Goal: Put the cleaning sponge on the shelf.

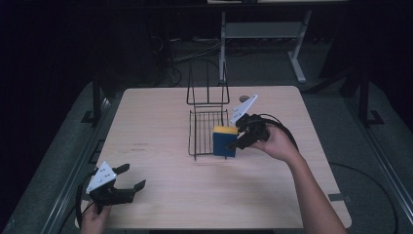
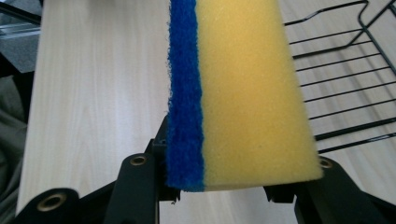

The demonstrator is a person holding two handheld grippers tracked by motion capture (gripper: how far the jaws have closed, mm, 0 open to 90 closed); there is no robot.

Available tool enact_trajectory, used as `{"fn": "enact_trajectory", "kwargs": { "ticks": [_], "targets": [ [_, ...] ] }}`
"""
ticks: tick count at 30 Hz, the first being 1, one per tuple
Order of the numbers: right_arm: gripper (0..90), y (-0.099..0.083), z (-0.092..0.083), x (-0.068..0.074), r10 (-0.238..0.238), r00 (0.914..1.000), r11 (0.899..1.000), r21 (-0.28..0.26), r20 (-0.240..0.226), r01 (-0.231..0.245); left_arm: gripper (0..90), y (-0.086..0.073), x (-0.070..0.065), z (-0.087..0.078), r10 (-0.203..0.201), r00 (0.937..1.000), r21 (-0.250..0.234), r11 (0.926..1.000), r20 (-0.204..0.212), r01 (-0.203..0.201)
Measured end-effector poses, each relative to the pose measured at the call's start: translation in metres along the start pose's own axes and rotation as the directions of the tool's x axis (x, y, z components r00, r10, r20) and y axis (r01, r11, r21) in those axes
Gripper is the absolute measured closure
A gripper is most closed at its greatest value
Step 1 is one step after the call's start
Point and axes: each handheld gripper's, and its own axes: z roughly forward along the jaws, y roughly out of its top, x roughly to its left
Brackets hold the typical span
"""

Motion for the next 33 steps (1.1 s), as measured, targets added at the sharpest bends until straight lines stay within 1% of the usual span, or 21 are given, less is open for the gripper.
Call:
{"fn": "enact_trajectory", "kwargs": {
  "ticks": [4, 5, 7, 9, 10, 11, 15, 17, 18, 20, 23, 27, 28, 31, 33],
  "targets": [
    [55.7, 0.004, 0.0, -0.007, 0.016, 0.9999, 1.0, 0.005, 0.0, -0.016, 16.1, 0.0, 0.0, 0.0, 0.002, 1.0, 0.002, 1.0, 0.001, -0.002],
    [55.7, 0.005, 0.001, -0.009, 0.011, 0.9999, 1.0, 0.002, -0.001, -0.011, 16.2, 0.0, 0.0, 0.0, 0.003, 1.0, 0.002, 1.0, 0.002, -0.003],
    [55.7, 0.007, 0.001, -0.012, 0.015, 0.9999, 1.0, -0.007, -0.001, -0.015, 16.1, 0.0, 0.001, 0.0, 0.001, 1.0, 0.0, 1.0, 0.001, -0.001],
    [55.7, 0.009, 0.001, -0.017, 0.023, 0.9997, 1.0, -0.002, 0.007, -0.023, 16.2, 0.0, 0.001, 0.0, 0.001, 1.0, 0.001, 1.0, 0.003, -0.001],
    [55.6, 0.009, 0.001, -0.019, 0.029, 0.9996, 1.0, -0.005, 0.003, -0.029, 16.2, 0.0, 0.001, 0.0, 0.002, 1.0, 0.0, 1.0, 0.002, -0.002],
    [55.7, 0.009, 0.001, -0.021, 0.025, 0.9997, 1.0, -0.011, 0.002, -0.025, 16.2, 0.0, 0.001, -0.001, 0.001, 1.0, -0.001, 1.0, 0.002, -0.001],
    [55.7, 0.012, 0.001, -0.029, 0.029, 0.9995, 1.0, -0.009, 0.011, -0.029, 16.2, 0.0, 0.002, -0.001, 0.003, 1.0, 0.0, 1.0, 0.0, -0.003],
    [55.6, 0.014, 0.001, -0.031, 0.039, 0.9992, 0.999, -0.005, 0.011, -0.039, 16.2, 0.0, 0.001, -0.001, 0.001, 1.0, 0.0, 1.0, 0.0, -0.001],
    [55.7, 0.015, -0.001, -0.033, 0.041, 0.999, 0.999, -0.012, 0.019, -0.041, 16.2, 0.0, 0.001, -0.001, 0.001, 1.0, 0.0, 1.0, 0.001, -0.001],
    [55.6, 0.013, -0.001, -0.038, 0.054, 0.9985, 0.998, -0.031, 0.01, -0.054, 16.2, 0.0, 0.002, -0.001, 0.001, 1.0, 0.0, 1.0, 0.002, -0.001],
    [55.7, 0.013, 0.0, -0.043, 0.058, 0.9982, 0.998, -0.023, 0.013, -0.058, 16.2, 0.0, 0.001, 0.0, 0.001, 1.0, -0.002, 1.0, 0.003, -0.001],
    [55.7, 0.018, -0.001, -0.047, 0.071, 0.9973, 0.997, -0.016, 0.016, -0.071, 16.2, 0.0, 0.002, 0.0, 0.0, 1.0, -0.001, 1.0, 0.002, 0.0],
    [55.7, 0.019, -0.001, -0.048, 0.067, 0.9976, 0.998, -0.022, 0.017, -0.066, 16.2, 0.0, 0.002, -0.001, 0.0, 1.0, -0.001, 1.0, 0.002, 0.0],
    [55.7, 0.02, -0.001, -0.052, 0.076, 0.9971, 0.996, -0.052, 0.01, -0.075, 16.2, -0.001, 0.002, 0.0, -0.001, 1.0, -0.001, 1.0, 0.002, 0.001],
    [55.6, 0.02, 0.002, -0.055, 0.078, 0.9969, 0.996, -0.055, 0.009, -0.077, 16.2, -0.001, 0.002, 0.0, -0.003, 1.0, -0.002, 1.0, 0.003, 0.003]
  ]
}}
